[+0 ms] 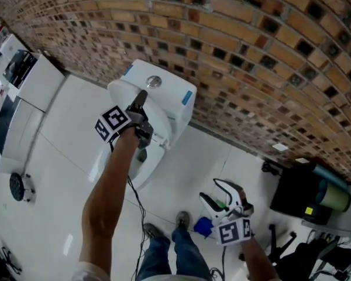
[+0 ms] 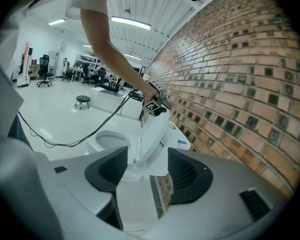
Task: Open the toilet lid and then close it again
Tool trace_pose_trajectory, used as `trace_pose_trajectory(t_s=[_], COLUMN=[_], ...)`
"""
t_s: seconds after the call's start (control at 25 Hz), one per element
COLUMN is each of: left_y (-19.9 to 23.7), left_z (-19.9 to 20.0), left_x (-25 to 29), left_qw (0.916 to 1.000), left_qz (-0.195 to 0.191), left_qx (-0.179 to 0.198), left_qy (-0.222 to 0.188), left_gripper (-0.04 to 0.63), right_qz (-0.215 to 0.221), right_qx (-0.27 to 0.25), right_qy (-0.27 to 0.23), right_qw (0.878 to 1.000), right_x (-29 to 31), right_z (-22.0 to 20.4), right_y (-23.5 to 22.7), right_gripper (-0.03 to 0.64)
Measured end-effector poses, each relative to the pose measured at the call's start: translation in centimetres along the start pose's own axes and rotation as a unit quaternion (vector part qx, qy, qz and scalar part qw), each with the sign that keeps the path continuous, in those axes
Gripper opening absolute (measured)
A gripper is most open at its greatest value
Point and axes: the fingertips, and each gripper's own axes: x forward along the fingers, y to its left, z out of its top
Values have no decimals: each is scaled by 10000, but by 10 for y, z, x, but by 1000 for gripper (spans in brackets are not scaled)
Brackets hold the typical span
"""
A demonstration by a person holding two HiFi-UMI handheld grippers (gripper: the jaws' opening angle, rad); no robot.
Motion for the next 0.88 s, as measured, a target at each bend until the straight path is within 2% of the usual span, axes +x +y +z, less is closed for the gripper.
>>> trace_pose_trajectory(t_s=[0.16, 0.24, 0.32, 0.4, 0.48, 0.56, 0.6, 0.64, 0.72, 0.76, 0.8, 0.88], left_y=[-5, -21, -53, -88, -118, -142, -149, -154, -160, -162, -163, -165], left_z=[0, -5, -19, -32, -41, -45, -47, -48, -52, -55, -57, -61], left_x=[-59, -99, -146, -197, -246, -290, -310, -329, -364, -380, -393, -414], left_qw=[9953, 9851, 9645, 9369, 9047, 8679, 8523, 8404, 8245, 8204, 8195, 8233], left_qz=[-323, -652, -1037, -1245, -1338, -1311, -1240, -1149, -970, -906, -866, -832], left_qx=[836, 1541, 2411, 3263, 4042, 4789, 5078, 5295, 5574, 5643, 5660, 5608], left_qy=[-358, -401, -298, -182, -145, -184, -153, -90, 101, 190, 246, 272], left_gripper=[89, 89, 89, 89, 89, 89, 89, 89, 89, 89, 89, 89], right_qz=[84, 150, 211, 270, 370, 540, 643, 748, 892, 920, 936, 968], right_qx=[227, 528, 811, 1017, 1224, 1413, 1490, 1549, 1646, 1689, 1716, 1696], right_qy=[-195, -395, -574, -725, -854, -957, -1015, -1072, -1141, -1163, -1183, -1214], right_qw=[9995, 9977, 9948, 9918, 9881, 9839, 9815, 9792, 9757, 9744, 9736, 9732], right_x=[0, -2, -5, -7, -9, -12, -13, -14, -20, -24, -29, -35], right_z=[27, 48, 71, 94, 114, 134, 145, 157, 177, 186, 193, 204], right_y=[-3, -6, -8, -8, -3, 6, 12, 19, 35, 43, 52, 69], right_gripper=[259, 259, 259, 259, 259, 259, 259, 259, 259, 259, 259, 259])
